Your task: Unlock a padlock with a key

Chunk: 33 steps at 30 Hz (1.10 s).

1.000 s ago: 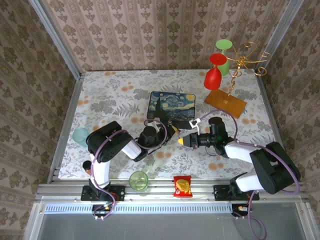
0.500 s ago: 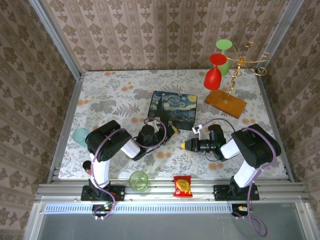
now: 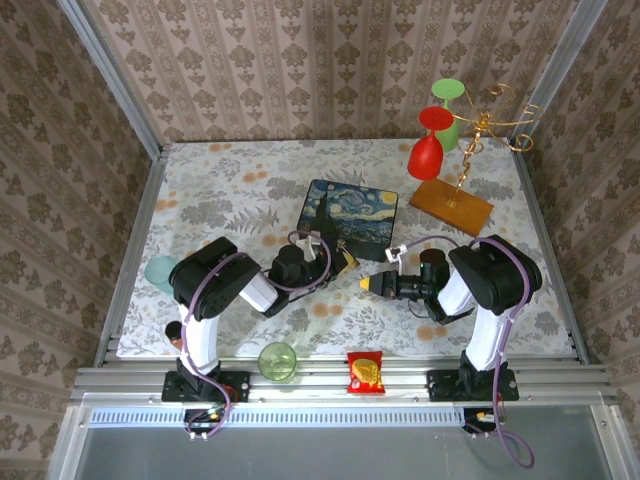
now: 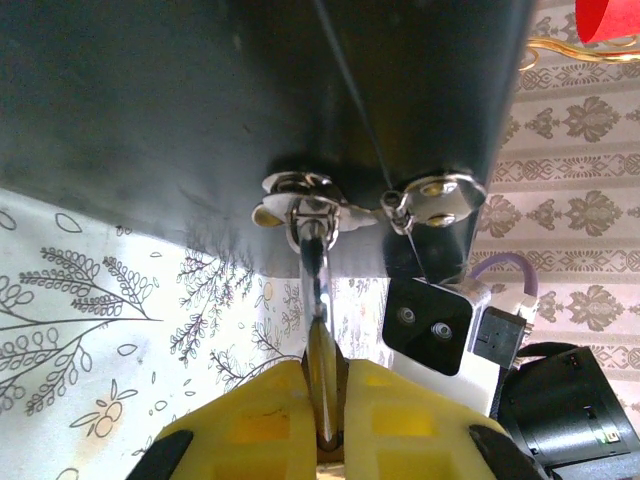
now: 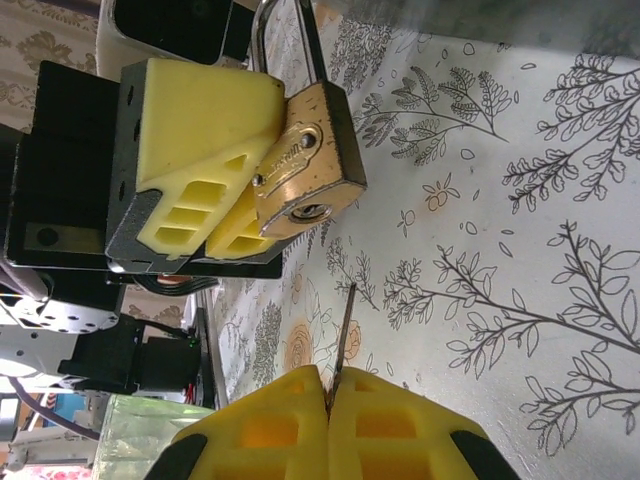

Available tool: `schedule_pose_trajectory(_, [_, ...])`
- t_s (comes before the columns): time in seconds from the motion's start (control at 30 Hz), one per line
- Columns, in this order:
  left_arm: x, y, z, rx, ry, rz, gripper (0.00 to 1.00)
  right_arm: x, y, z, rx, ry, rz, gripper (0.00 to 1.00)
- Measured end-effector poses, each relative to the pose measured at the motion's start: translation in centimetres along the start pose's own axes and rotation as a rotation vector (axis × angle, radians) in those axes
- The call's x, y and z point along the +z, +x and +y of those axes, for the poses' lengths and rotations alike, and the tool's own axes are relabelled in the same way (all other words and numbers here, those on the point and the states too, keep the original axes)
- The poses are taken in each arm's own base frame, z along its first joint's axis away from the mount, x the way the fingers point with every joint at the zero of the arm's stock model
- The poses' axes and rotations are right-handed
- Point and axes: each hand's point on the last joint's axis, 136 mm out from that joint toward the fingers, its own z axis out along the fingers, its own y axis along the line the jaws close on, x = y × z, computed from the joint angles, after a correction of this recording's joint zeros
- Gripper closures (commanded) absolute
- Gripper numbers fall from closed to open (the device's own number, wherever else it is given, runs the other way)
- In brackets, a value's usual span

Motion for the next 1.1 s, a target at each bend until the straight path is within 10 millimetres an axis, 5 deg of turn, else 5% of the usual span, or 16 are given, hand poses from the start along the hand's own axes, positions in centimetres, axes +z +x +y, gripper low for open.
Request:
schedule_pose_trajectory(0.53, [0.2, -0.6, -0.2, 0.029, 0.021, -0.006, 1.0, 0.5, -1.1, 0.6, -0.024, -0.025, -0.008, 1.0])
schedule_pose_trajectory(1.1, [-0.3, 0.1, 1.9, 0.055, -0.016, -0.067, 0.93, -0.4, -0.3, 1.0, -0.143, 0.12, -0.052, 1.0])
